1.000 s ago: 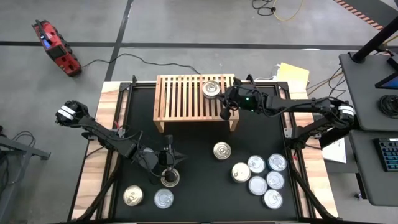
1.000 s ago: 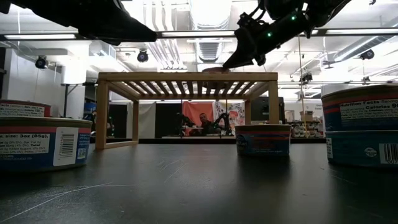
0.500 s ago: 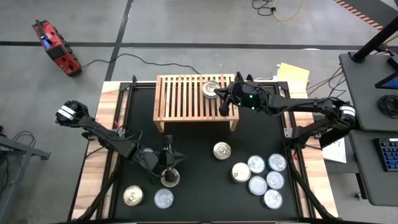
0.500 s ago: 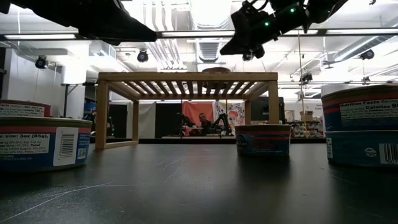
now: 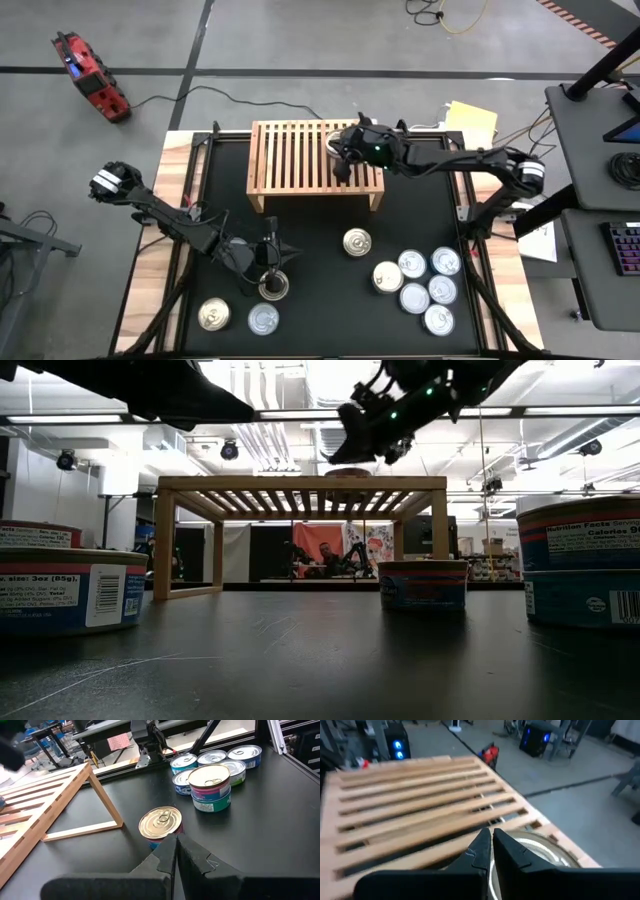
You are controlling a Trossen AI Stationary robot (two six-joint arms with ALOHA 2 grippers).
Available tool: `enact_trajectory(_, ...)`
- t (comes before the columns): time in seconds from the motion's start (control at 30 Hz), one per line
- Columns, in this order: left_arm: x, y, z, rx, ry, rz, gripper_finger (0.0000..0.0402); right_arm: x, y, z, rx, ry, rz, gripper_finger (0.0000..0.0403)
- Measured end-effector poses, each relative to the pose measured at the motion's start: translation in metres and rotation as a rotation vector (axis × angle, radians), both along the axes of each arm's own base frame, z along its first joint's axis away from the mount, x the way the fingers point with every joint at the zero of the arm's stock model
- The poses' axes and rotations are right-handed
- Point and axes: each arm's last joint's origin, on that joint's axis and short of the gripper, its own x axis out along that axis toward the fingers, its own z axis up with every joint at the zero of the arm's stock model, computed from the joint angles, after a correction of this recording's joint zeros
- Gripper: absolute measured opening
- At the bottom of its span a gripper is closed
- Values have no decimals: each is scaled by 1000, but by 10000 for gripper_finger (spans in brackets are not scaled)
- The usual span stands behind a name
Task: Stack canned seafood by type on shelf
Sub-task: Put the blue and pink tuna can on the shelf
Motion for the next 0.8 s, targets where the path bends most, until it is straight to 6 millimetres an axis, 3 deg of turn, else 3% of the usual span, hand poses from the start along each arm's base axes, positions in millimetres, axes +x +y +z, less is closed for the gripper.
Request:
enact_trajectory(0.27,0,0,0,-1,2,-4,0,6,-12,-6,29,23,-31,12)
enact_trajectory(0.8,0,0,-4,8,24,-4,0,-9,-32,-4,44,34,-98,12)
